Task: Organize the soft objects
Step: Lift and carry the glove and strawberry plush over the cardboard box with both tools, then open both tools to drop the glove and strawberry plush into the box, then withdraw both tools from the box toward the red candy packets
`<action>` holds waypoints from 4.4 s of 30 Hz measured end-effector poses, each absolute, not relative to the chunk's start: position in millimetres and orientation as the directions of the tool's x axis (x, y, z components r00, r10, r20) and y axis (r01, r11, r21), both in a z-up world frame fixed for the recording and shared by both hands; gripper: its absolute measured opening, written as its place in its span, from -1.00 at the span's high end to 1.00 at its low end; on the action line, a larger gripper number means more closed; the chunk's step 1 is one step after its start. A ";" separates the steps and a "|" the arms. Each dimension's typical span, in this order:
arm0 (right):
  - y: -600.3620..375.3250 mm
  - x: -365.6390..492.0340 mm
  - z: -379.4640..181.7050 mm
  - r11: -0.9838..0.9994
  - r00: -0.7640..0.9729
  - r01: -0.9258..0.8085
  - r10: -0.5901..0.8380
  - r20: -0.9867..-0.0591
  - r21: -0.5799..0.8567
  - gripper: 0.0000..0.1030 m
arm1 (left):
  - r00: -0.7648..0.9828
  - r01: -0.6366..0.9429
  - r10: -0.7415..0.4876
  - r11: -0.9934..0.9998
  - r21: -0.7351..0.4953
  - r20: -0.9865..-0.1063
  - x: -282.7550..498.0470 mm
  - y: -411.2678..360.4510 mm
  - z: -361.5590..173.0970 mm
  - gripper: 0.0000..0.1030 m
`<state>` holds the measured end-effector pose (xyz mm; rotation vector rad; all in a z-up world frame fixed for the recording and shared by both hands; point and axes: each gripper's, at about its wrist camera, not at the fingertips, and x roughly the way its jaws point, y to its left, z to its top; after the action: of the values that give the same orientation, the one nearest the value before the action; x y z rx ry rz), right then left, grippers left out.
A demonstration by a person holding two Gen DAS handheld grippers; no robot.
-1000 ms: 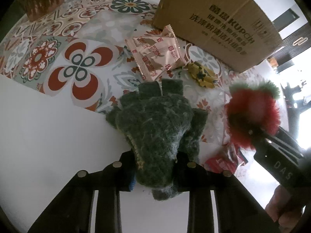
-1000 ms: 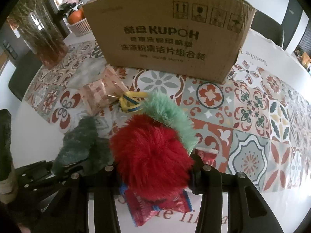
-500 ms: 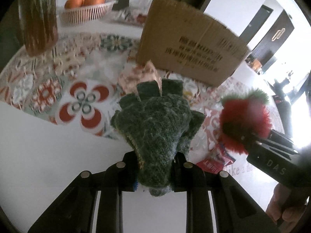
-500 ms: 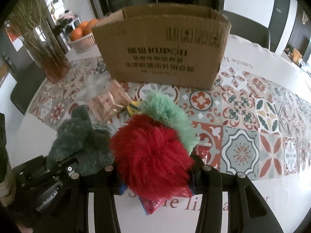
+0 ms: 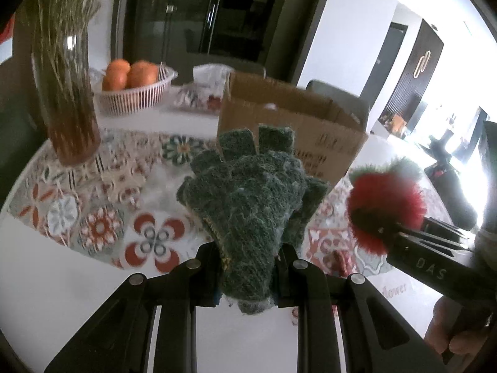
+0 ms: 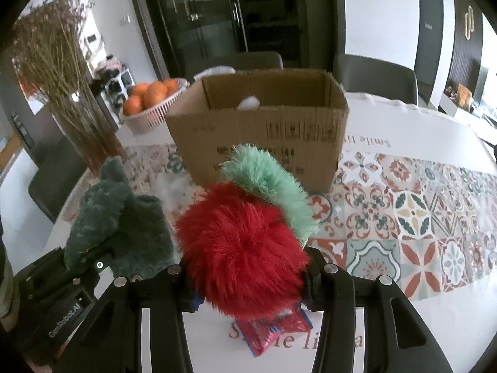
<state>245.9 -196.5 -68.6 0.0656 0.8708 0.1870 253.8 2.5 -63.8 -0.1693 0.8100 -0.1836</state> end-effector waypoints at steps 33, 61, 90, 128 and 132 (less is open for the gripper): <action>-209.7 301.8 6.2 0.973 0.756 -0.133 0.222 -0.616 0.187 0.08 | 0.823 0.209 -0.227 0.973 -0.092 -0.521 320.4 -16.3 19.6 0.55; -218.9 447.6 -25.4 0.978 0.540 -0.135 0.206 -0.816 0.157 0.08 | 0.649 0.338 -0.203 0.940 0.039 -0.733 465.2 -67.1 -6.6 0.55; -222.5 478.1 -50.0 0.980 0.439 -0.088 0.197 -0.877 0.176 -0.36 | 0.454 0.399 -0.116 0.913 0.085 -0.883 487.6 -83.3 -40.7 -0.17; -232.5 318.5 -17.6 0.991 0.462 -0.089 0.128 -0.877 0.098 -0.36 | 0.465 0.472 -0.142 0.875 0.109 -0.874 332.0 -89.9 2.6 -0.23; -238.2 303.8 -26.9 0.991 0.450 -0.088 0.129 -0.884 0.100 -0.36 | 0.447 0.495 -0.157 0.863 0.097 -0.881 313.9 -97.3 -5.5 -0.23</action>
<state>303.8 -238.2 -26.9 0.0418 1.0963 0.1346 313.9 -97.3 -5.5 0.3667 1.0346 -0.4149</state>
